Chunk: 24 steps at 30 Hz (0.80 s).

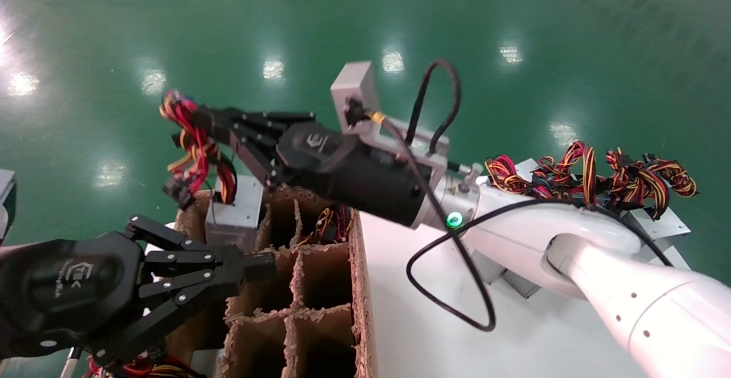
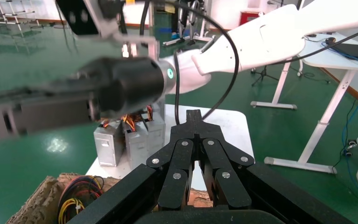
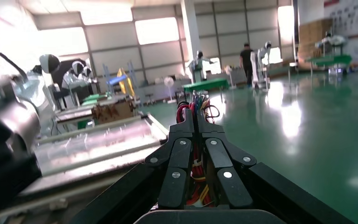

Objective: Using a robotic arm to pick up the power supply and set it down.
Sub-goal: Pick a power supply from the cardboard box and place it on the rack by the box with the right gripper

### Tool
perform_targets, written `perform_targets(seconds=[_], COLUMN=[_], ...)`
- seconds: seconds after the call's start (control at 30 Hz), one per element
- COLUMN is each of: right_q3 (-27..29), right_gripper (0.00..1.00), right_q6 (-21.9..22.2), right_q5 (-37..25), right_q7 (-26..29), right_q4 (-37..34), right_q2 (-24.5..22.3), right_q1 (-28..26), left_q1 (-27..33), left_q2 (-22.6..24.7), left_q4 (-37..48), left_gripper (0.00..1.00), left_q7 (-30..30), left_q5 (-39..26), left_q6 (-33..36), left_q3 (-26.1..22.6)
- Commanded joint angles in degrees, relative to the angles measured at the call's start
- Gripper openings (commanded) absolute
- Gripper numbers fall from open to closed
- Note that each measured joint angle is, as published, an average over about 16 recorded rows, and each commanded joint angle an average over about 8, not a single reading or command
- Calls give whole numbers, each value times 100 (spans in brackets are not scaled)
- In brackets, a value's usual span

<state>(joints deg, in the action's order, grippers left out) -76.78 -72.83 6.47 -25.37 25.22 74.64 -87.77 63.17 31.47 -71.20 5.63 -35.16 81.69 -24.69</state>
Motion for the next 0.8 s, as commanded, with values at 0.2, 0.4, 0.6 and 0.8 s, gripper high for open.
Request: perform_targets(seconds=[0.2, 0.4, 0.6, 0.8], right_q3=[107, 221, 361, 556], right_gripper=[0, 0, 0, 0], right_q6=[-83, -48, 156, 575], right_q5=[108, 215, 344, 538], right_q7=[-37, -119, -270, -537], right_q4=[154, 431, 880, 1508], right_q2=[-101, -273, -533, -910], right_q1=[-117, -202, -248, -179], left_q1=[0, 0, 0, 0], left_q2=[0, 0, 0, 0], left_q4=[0, 0, 0, 0], left_gripper=[0, 0, 0, 0], left_q7=[0, 0, 0, 0], left_q5=[0, 0, 0, 0], left_q6=[0, 0, 0, 0], left_q3=[0, 0, 0, 0])
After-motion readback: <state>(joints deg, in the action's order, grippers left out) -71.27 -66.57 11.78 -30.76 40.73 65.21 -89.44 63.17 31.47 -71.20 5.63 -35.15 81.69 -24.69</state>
